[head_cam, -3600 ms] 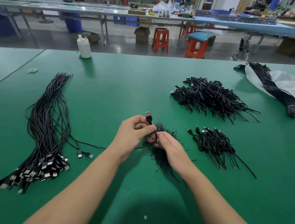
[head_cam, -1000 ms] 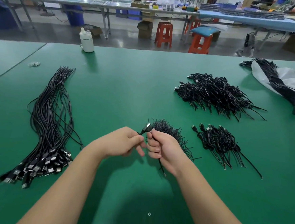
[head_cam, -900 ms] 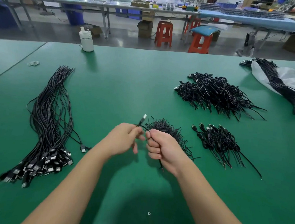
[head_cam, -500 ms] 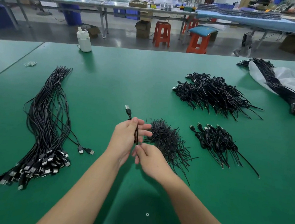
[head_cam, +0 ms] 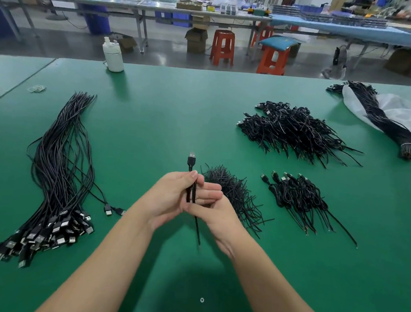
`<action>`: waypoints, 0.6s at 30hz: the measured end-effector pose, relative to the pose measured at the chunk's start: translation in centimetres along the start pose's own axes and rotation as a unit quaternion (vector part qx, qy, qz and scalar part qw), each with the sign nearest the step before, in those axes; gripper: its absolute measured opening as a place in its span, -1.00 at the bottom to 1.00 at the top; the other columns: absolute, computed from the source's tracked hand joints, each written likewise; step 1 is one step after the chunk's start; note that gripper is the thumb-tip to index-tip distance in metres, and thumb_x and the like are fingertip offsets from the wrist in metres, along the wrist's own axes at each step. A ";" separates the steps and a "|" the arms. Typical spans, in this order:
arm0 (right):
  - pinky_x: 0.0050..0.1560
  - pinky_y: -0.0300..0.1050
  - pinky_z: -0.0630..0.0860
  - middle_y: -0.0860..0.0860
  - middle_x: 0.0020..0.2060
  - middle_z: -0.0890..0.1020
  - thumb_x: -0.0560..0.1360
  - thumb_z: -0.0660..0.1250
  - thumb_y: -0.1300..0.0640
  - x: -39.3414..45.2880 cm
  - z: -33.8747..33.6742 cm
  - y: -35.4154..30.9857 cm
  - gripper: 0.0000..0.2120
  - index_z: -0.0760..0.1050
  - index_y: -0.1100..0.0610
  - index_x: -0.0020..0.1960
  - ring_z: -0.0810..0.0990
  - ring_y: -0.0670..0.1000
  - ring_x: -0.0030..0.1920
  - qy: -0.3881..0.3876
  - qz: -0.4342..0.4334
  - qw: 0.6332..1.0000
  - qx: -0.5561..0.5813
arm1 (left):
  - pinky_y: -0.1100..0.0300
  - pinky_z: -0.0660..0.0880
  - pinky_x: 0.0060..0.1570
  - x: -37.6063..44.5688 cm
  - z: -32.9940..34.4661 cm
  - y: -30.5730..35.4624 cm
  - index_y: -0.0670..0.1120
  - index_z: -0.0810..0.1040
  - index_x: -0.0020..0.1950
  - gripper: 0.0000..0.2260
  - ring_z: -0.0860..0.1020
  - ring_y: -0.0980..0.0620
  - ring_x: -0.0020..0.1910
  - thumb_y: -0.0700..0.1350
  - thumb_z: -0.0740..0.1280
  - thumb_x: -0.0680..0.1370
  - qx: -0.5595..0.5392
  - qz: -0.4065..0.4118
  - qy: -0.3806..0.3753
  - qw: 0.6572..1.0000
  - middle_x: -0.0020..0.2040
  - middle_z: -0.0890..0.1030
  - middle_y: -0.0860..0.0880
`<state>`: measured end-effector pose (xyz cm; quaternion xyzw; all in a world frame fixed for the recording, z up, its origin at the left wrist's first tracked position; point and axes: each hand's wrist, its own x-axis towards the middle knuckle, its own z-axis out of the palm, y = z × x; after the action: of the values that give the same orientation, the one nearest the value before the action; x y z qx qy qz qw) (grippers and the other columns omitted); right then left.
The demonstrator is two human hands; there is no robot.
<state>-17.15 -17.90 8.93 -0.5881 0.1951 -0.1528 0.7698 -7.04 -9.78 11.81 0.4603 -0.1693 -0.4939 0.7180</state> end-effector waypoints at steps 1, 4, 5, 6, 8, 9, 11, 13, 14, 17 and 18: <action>0.16 -0.20 0.55 0.16 0.08 0.69 0.40 0.44 0.48 0.0 0.0 0.3 -0.51 0.50 0.23 0.29 0.66 -0.02 0.08 0.003 -0.010 1.000 0.001 | 0.01 0.64 -0.13 -0.2 -0.2 0.4 -0.25 0.52 -0.15 -0.76 0.69 -0.26 -0.06 -0.16 0.18 0.63 0.010 -0.018 -0.017 1.000 0.03 0.63 -0.40; 0.18 -0.15 0.56 0.13 0.15 0.65 0.36 0.51 0.44 -0.1 0.1 0.9 -0.32 0.38 0.13 0.40 0.65 -0.02 0.13 0.015 -0.024 1.000 -0.011 | 0.05 0.64 -0.14 -0.6 -0.3 1.2 -0.26 0.54 -0.15 -0.78 0.69 -0.27 -0.05 -0.14 0.24 0.57 0.041 -0.049 -0.038 0.997 0.01 0.63 -0.40; 0.18 -0.14 0.56 0.13 0.18 0.64 0.35 0.53 0.41 0.0 0.2 1.0 -0.27 0.35 0.10 0.42 0.66 -0.01 0.12 0.019 -0.025 0.999 -0.009 | 0.06 0.64 -0.14 -0.7 -0.3 1.3 -0.27 0.51 -0.13 -0.79 0.69 -0.26 -0.05 -0.14 0.23 0.57 0.047 -0.052 -0.038 0.997 0.01 0.64 -0.40; 0.15 -0.16 0.57 0.10 0.19 0.63 0.34 0.55 0.39 0.0 0.2 1.1 -0.24 0.33 0.07 0.43 0.66 -0.02 0.12 0.026 -0.024 0.999 -0.006 | 0.06 0.64 -0.13 -0.7 -0.2 1.3 -0.27 0.48 -0.12 -0.79 0.69 -0.25 -0.05 -0.14 0.22 0.59 0.052 -0.054 -0.037 0.997 0.01 0.64 -0.39; 0.06 -0.23 0.58 0.04 0.16 0.64 0.32 0.57 0.36 0.0 0.3 1.2 -0.22 0.33 0.01 0.42 0.68 -0.05 0.08 0.043 -0.023 0.999 -0.004 | 0.07 0.64 -0.11 -0.7 -0.1 1.2 -0.27 0.48 -0.12 -0.77 0.69 -0.23 -0.05 -0.15 0.18 0.64 0.067 -0.055 -0.027 0.996 0.02 0.64 -0.38; 0.05 -0.24 0.57 0.03 0.13 0.65 0.32 0.57 0.35 0.0 0.3 1.3 -0.24 0.34 0.01 0.41 0.68 -0.07 0.07 0.048 -0.026 0.998 -0.008 | 0.08 0.63 -0.11 -0.7 0.0 1.1 -0.27 0.48 -0.13 -0.75 0.69 -0.22 -0.04 -0.16 0.17 0.66 0.080 -0.055 -0.022 0.995 0.03 0.64 -0.38; 0.06 -0.20 0.59 0.01 0.07 0.67 0.33 0.56 0.33 0.0 0.4 1.5 -0.29 0.38 0.01 0.37 0.69 -0.08 0.05 0.055 -0.032 0.998 -0.020 | 0.07 0.61 -0.04 -0.7 0.1 1.2 -0.26 0.50 -0.13 -0.74 0.69 -0.21 -0.03 -0.16 0.16 0.67 0.111 -0.058 -0.016 0.992 0.04 0.64 -0.38; 0.13 -0.06 0.61 0.03 0.04 0.68 0.35 0.53 0.35 0.1 0.3 1.7 -0.37 0.42 0.04 0.34 0.69 -0.04 0.06 0.054 -0.040 0.998 -0.023 | -0.01 0.49 0.08 -0.7 0.2 1.4 -0.25 0.53 -0.14 -0.72 0.69 -0.20 -0.03 -0.16 0.16 0.67 0.151 -0.060 -0.013 0.987 0.02 0.65 -0.38; 0.18 -0.02 0.59 0.05 0.06 0.69 0.38 0.50 0.37 0.1 0.2 1.7 -0.42 0.45 0.08 0.33 0.67 -0.01 0.09 0.044 -0.045 0.998 -0.025 | -0.03 0.46 0.07 -0.7 0.3 1.5 -0.24 0.56 -0.16 -0.69 0.69 -0.19 -0.04 -0.16 0.16 0.67 0.166 -0.061 -0.014 0.984 -0.01 0.66 -0.36; 0.25 -0.12 0.53 0.08 0.11 0.69 0.44 0.45 0.38 0.1 0.0 1.8 -0.55 0.52 0.15 0.30 0.63 0.04 0.19 0.010 -0.056 0.998 -0.036 | 0.12 0.60 -0.13 -0.9 0.7 1.7 -0.18 0.68 -0.28 -0.57 0.70 -0.15 -0.08 -0.17 0.14 0.68 0.167 -0.072 -0.024 0.983 -0.09 0.69 -0.28; 0.24 -0.13 0.53 0.09 0.10 0.69 0.45 0.45 0.36 0.1 -0.2 1.8 -0.58 0.54 0.15 0.28 0.63 0.07 0.19 0.010 -0.057 0.998 -0.039 | 0.14 0.61 -0.16 -0.9 0.7 1.8 -0.18 0.68 -0.29 -0.55 0.71 -0.15 -0.08 -0.18 0.14 0.68 0.162 -0.076 -0.024 0.984 -0.09 0.69 -0.28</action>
<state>-17.16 -17.58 7.10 -0.6259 0.1751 -0.1946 0.7346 -6.97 -9.20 13.83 0.5705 -0.2289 -0.5236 0.5899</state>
